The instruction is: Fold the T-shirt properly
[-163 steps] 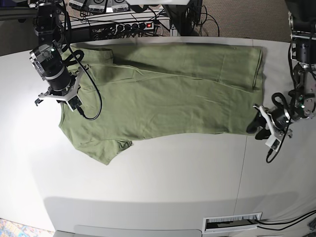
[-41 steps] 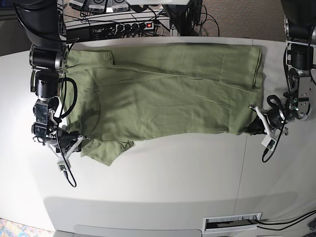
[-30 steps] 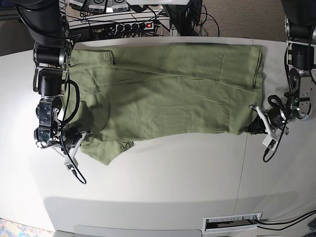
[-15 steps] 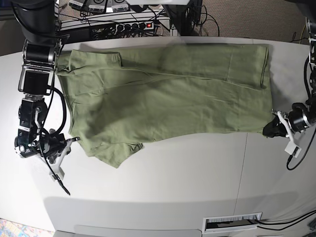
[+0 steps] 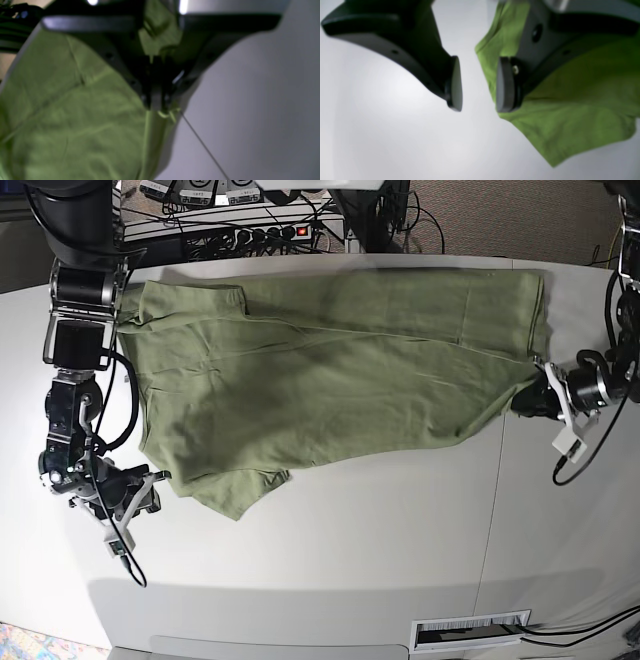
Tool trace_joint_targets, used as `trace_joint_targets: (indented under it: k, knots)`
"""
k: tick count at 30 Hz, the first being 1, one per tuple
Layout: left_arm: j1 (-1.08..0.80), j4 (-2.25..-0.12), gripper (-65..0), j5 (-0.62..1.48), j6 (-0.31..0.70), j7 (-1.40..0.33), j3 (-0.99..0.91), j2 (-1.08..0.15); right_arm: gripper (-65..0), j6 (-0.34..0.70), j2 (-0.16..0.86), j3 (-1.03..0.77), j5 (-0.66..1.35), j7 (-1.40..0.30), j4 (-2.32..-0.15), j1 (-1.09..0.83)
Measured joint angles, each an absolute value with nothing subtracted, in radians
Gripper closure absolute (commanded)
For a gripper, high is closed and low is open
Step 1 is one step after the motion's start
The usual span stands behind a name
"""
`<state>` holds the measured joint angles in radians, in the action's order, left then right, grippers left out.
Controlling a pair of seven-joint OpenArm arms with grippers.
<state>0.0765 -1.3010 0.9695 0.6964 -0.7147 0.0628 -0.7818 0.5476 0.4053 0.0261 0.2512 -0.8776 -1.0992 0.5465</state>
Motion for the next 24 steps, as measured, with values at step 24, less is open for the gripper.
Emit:
trace_joint_targets:
  k: [24]
  knots:
    - [-0.045, -1.333, 0.0, 0.973, 0.696, -0.707, 0.062, -0.788, -23.6, 0.548, 0.273, 0.024, -0.067, -0.44, -0.769, 0.591]
